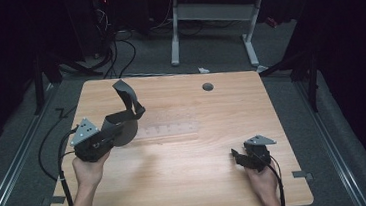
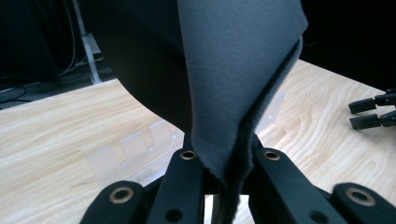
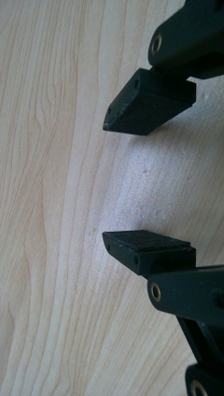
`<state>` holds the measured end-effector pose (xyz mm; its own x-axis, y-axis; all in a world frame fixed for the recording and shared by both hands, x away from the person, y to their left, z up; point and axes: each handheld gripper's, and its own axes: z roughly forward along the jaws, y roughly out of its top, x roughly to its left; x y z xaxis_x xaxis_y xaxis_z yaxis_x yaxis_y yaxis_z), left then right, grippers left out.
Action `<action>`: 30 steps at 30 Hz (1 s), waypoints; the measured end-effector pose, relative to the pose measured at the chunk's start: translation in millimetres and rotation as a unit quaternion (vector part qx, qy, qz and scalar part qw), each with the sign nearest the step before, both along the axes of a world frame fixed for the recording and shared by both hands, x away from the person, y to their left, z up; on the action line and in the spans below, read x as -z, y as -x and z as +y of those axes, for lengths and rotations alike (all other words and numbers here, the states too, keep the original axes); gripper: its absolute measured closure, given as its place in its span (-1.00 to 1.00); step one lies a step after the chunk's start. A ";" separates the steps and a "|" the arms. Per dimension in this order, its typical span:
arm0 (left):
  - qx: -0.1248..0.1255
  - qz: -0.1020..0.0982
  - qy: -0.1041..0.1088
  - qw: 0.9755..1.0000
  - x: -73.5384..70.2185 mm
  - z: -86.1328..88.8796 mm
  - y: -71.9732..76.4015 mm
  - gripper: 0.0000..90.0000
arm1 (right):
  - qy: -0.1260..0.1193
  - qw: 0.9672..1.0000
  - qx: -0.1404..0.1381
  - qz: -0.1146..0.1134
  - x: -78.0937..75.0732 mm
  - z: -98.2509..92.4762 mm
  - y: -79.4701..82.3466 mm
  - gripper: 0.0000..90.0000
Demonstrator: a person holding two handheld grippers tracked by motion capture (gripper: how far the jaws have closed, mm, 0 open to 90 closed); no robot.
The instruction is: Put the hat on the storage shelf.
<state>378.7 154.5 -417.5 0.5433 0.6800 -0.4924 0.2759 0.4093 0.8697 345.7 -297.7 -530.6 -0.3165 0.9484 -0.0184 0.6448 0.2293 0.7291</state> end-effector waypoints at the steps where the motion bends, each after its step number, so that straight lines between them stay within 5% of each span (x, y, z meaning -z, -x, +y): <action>1: 0.000 -0.002 0.000 1.000 -0.8 0.3 -1.2 0.91 | 0.000 1.000 0.000 0.000 0.0 0.0 0.0 -0.09; 12: -0.019 -0.021 -0.016 0.999 -1.0 0.3 -17.1 0.91 | -0.001 1.000 0.000 0.001 0.0 0.5 0.5 -0.10; 30: -0.049 -0.012 -0.035 0.998 10.5 9.2 -39.2 0.91 | 0.000 1.000 -0.002 -0.001 0.1 0.4 0.3 -0.11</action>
<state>418.0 163.7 -428.0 0.4835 0.7630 -0.4289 0.2157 0.3711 0.9032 345.4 -297.2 -530.8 -0.3201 0.9472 -0.0191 0.6431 0.2320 0.7298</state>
